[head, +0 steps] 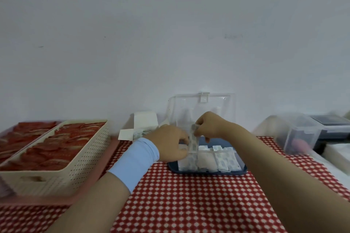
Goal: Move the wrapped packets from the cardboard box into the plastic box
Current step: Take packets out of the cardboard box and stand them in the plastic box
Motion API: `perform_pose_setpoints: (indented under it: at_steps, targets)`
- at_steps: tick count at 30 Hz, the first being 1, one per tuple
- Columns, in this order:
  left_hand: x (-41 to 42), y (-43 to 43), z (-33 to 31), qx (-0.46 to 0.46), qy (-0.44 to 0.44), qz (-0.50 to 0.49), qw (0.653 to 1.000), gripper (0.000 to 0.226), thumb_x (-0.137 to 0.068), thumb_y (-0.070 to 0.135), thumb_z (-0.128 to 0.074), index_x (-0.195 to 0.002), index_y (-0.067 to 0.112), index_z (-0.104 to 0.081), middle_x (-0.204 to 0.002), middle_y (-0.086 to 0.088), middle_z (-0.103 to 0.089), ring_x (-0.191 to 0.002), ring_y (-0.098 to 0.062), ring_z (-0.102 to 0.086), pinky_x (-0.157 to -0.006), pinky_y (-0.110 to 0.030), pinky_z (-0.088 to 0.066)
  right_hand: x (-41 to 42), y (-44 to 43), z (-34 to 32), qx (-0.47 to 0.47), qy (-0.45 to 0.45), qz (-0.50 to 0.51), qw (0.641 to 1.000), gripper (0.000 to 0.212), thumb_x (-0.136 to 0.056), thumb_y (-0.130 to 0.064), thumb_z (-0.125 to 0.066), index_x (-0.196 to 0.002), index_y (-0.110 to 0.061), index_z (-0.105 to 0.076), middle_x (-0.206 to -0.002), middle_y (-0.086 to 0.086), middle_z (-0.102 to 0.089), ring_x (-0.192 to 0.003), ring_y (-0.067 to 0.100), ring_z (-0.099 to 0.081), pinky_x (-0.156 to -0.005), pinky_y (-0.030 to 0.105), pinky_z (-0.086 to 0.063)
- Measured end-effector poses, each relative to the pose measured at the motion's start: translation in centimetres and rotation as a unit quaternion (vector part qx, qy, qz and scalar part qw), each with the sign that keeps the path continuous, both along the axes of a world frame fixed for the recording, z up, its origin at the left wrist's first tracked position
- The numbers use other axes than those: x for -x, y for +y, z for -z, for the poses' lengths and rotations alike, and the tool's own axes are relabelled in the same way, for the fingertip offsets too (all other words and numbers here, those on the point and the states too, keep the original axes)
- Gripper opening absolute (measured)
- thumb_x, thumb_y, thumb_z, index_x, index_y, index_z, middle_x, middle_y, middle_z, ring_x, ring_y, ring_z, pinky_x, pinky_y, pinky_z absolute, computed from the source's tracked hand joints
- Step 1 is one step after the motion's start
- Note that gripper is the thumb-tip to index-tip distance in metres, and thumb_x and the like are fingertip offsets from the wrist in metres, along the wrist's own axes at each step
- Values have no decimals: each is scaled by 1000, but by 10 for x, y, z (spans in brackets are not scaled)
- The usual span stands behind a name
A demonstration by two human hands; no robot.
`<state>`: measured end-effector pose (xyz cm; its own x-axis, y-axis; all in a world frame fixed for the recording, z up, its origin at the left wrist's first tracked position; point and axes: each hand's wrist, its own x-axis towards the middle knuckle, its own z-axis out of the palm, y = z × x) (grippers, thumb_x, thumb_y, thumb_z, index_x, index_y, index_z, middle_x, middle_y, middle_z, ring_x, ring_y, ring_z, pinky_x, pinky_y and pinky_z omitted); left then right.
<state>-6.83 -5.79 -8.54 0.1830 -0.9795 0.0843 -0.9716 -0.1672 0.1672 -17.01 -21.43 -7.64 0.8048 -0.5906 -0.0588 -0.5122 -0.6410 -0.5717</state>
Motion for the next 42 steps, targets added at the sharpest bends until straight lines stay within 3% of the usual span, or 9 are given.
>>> perform_pose_setpoints:
  at_steps: [5,8,18,24,28,30,33,36,42]
  targets:
    - [4,-5,5,-108,-143,31,983,31,-85,37,-55,-97,15,-72,-93,-3,-69,-87,-24,-63,-79,-32,-49,-4,7,4,1,84,-19,996,14,-87,-11,-69,-73,-8,-68,-48,-6,-57,-45,11,-57,-38,15,-38]
    - [5,-13,6,-150,-178,20,972,32,-86,41,-54,-81,13,-67,-84,-7,-65,-79,-26,-61,-81,-39,-54,-6,6,8,3,110,-20,994,12,-85,-16,-70,-85,-5,-74,-42,-10,-57,-46,10,-54,-44,20,-39]
    - [0,-24,15,-191,-170,7,967,31,-91,44,-51,-81,17,-60,-97,-7,-56,-78,-24,-59,-70,-36,-52,-25,4,22,33,177,-30,983,10,-84,-21,-70,-81,-11,-69,-61,1,-59,-54,14,-50,-54,24,-42]
    - [-5,-30,20,-157,-131,28,978,29,-85,41,-54,-88,15,-67,-84,-3,-63,-72,-23,-61,-75,-41,-58,-33,9,28,141,232,-58,961,24,-93,-22,-58,-71,-14,-55,-66,4,-54,-64,20,-53,-67,27,-47]
    - [-4,-32,29,-165,-139,27,976,33,-79,50,-46,-67,23,-61,-77,0,-64,-66,-20,-61,-69,-40,-59,-32,9,32,176,225,-54,957,21,-95,-28,-60,-84,-10,-58,-73,3,-49,-80,22,-51,-75,30,-43]
    - [-3,-32,29,-160,-132,23,978,33,-79,50,-45,-63,24,-57,-75,1,-62,-66,-20,-60,-70,-39,-59,-31,7,31,180,228,-47,956,29,-91,-28,-66,-74,-9,-56,-71,2,-50,-77,21,-53,-74,31,-46]
    - [-2,-31,26,-159,-123,19,979,31,-82,47,-46,-66,22,-55,-75,2,-54,-67,-17,-55,-71,-37,-56,-23,0,22,152,185,-21,971,26,-82,-26,-76,-66,-15,-59,-66,1,-64,-68,20,-66,-73,32,-59]
    - [-3,-33,27,-180,-143,19,973,32,-85,48,-45,-71,22,-57,-84,0,-53,-77,-19,-54,-76,-38,-54,-11,-6,14,197,197,2,960,25,-80,-27,-77,-68,-16,-57,-68,-1,-64,-70,17,-67,-72,31,-57]
    - [-2,-34,25,-164,-133,32,977,43,-89,52,-49,-117,23,-61,-114,-2,-57,-107,-24,-56,-90,-40,-48,-7,-2,24,168,292,-11,942,28,-88,-34,-70,-70,-17,-56,-80,1,-62,-72,16,-54,-77,30,-47]
